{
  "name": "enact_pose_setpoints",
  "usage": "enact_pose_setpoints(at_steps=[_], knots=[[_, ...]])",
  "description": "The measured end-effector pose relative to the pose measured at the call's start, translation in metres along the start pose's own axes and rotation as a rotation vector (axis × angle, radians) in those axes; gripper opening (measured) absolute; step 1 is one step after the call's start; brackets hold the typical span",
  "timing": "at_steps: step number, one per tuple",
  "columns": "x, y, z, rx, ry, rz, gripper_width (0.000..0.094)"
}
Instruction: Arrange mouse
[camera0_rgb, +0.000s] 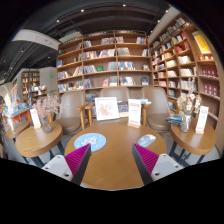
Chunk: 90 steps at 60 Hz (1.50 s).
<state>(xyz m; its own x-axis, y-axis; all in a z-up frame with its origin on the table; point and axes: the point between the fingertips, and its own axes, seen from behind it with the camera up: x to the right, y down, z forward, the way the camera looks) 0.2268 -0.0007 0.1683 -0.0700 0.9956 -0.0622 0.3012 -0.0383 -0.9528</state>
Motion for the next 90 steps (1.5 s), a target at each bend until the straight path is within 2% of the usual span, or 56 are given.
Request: enact_pose_setpoints(at_steps=[20, 32, 50, 71, 90], knots=[[0.090, 0.020, 0.023, -0.065, 0.157, -0.069, 0.0851], [0.125, 0.040, 0.041, -0.123, 0.206, -0.108, 0.0847], [0.142, 0.064, 0.090, -0.187, 0.216, -0.135, 0.0852], [0.163, 0.091, 0.158, -0.302, 0.214, -0.054, 0.0849], [0.173, 0.102, 0.222, -0.349, 0.205, -0.008, 0.0846]])
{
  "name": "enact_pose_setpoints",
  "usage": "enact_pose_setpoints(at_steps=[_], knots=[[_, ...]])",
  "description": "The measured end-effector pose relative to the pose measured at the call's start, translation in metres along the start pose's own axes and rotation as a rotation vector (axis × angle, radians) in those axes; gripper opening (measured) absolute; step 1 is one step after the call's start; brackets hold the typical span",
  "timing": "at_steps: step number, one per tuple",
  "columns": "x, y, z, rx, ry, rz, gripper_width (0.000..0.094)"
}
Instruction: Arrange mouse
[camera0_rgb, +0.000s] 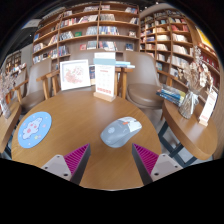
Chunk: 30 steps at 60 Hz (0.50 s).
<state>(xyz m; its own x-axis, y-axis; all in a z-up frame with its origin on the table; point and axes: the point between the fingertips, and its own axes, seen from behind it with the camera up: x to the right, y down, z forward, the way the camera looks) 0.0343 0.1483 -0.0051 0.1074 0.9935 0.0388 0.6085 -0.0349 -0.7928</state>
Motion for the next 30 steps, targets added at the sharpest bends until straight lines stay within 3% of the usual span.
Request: enact_pose_setpoints(at_steps=[30], knots=[[0.002, -0.039, 0.067, -0.022, 0.000, 0.003, 0.0858]])
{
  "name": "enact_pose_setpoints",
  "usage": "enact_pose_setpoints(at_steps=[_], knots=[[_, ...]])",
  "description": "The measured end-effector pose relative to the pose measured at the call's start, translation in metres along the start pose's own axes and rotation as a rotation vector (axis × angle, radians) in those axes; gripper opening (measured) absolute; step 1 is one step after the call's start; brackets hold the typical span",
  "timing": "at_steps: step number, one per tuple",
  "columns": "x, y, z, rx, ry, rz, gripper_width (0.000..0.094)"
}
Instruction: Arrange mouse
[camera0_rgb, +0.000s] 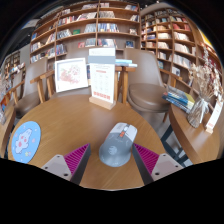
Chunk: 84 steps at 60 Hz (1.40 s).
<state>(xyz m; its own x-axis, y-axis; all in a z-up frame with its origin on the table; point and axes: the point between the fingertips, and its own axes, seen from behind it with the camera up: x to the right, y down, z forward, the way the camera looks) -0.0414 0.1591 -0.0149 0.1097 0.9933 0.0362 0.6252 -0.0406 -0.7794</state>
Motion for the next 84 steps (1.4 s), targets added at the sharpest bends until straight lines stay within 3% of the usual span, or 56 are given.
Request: enact_pose_setpoints(at_steps=[27, 30, 33, 37, 55, 60, 67, 84], knots=[[-0.015, -0.032, 0.039, 0.002, -0.065, -0.050, 0.0809], [-0.017, -0.034, 0.041, 0.005, -0.071, -0.051, 0.0736], [-0.018, -0.037, 0.044, 0.011, -0.072, -0.067, 0.0478], [-0.019, -0.037, 0.039, -0.008, -0.067, -0.056, 0.0452], [-0.163, -0.080, -0.046, 0.081, -0.227, -0.036, 0.0450], [-0.214, -0.073, -0.058, 0.090, -0.261, -0.066, 0.0450], [-0.277, -0.046, -0.058, 0.038, -0.294, -0.085, 0.0449], [-0.314, 0.008, -0.038, -0.029, -0.217, -0.165, 0.0483]])
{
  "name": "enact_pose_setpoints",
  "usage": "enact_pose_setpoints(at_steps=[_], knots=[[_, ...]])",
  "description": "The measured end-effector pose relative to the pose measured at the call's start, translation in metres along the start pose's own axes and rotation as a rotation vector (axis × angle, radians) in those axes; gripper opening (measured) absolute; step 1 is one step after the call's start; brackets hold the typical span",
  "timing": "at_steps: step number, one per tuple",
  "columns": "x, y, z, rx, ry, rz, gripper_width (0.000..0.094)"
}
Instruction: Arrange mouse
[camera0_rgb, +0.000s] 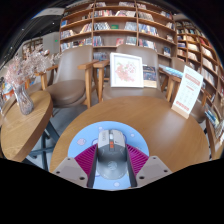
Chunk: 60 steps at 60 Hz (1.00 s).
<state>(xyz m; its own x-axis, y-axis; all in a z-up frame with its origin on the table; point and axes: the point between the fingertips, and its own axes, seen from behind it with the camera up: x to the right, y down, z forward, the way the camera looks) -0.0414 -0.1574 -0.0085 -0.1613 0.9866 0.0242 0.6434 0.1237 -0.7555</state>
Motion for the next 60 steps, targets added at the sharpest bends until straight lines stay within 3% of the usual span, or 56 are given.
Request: enact_pose_setpoints(at_steps=[5, 10, 12, 23, 40, 60], knots=[[-0.005, 0.003, 0.002, 0.017, 0.007, -0.001, 0.0554], [0.006, 0.002, -0.006, 0.015, 0.048, -0.005, 0.0870], [0.007, 0.002, -0.012, 0.025, 0.051, -0.005, 0.0827], [0.018, 0.001, -0.100, 0.085, 0.065, 0.011, 0.0847], [0.038, 0.073, -0.259, 0.104, 0.080, 0.034, 0.0849], [0.061, 0.120, -0.328, 0.139, 0.103, 0.010, 0.0850]])
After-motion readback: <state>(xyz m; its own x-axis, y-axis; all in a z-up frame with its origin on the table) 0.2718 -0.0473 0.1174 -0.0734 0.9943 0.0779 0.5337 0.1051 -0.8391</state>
